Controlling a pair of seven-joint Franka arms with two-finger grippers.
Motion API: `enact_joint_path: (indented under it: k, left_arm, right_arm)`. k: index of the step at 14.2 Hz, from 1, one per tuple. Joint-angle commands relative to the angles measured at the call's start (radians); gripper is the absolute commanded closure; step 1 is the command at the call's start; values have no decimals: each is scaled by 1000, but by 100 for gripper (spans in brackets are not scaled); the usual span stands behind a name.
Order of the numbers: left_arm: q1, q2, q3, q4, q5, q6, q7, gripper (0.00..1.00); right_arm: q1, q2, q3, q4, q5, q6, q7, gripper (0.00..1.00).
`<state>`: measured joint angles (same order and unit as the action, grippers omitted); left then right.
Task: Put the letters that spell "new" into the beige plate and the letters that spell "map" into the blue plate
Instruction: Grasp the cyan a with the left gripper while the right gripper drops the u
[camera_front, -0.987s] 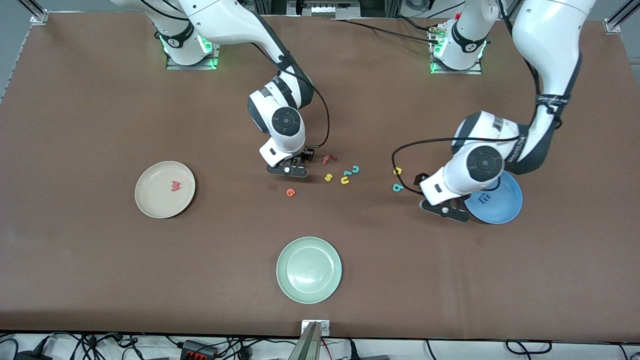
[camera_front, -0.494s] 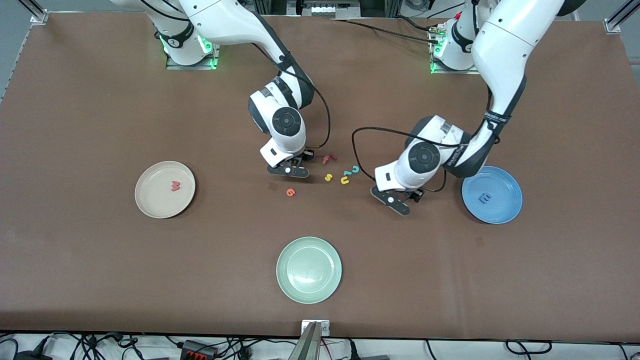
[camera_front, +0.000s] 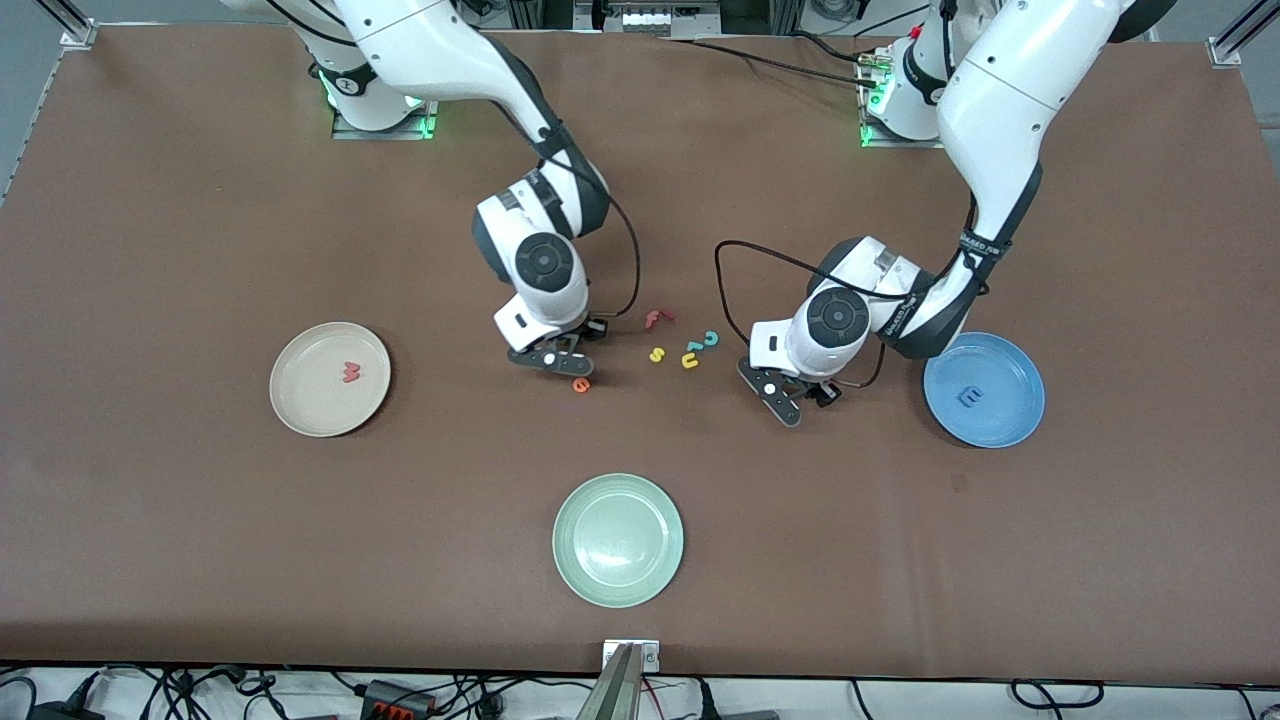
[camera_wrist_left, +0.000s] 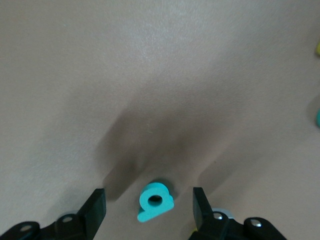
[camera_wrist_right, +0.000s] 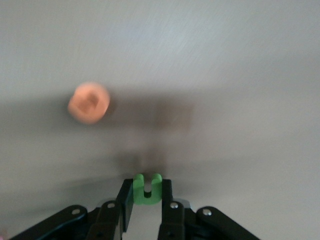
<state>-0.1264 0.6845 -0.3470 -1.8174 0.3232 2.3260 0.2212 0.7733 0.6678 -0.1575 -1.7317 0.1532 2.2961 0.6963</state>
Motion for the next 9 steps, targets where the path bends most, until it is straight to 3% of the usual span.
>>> enact_joint_path:
  k: [1,3,4,7,9]
  left_arm:
    - [10,-8,-6,-16,30,15,23,54]
    - [13,-14,-7,-23,30,12,24,89]
    - [14,-17,-7,-23,28,7,23,99]
    - [48,-54,-9,-10,28,-54,24,100]
    - [80,-100,-7,19,27,-137,21,100]
  right_arm:
    - [-127,-59,-10,-11,5,-85,-139,73]
    - [-207,-83,-31,-14,2,-119,-210,74]
    - [-233,-94,-52,-14,-6,-147,-222,74]
    - [-243,-97,-178,-18,-18,-231,-392,74]
    - [-265,-97,-226,-28,-17,-260,-512,73]
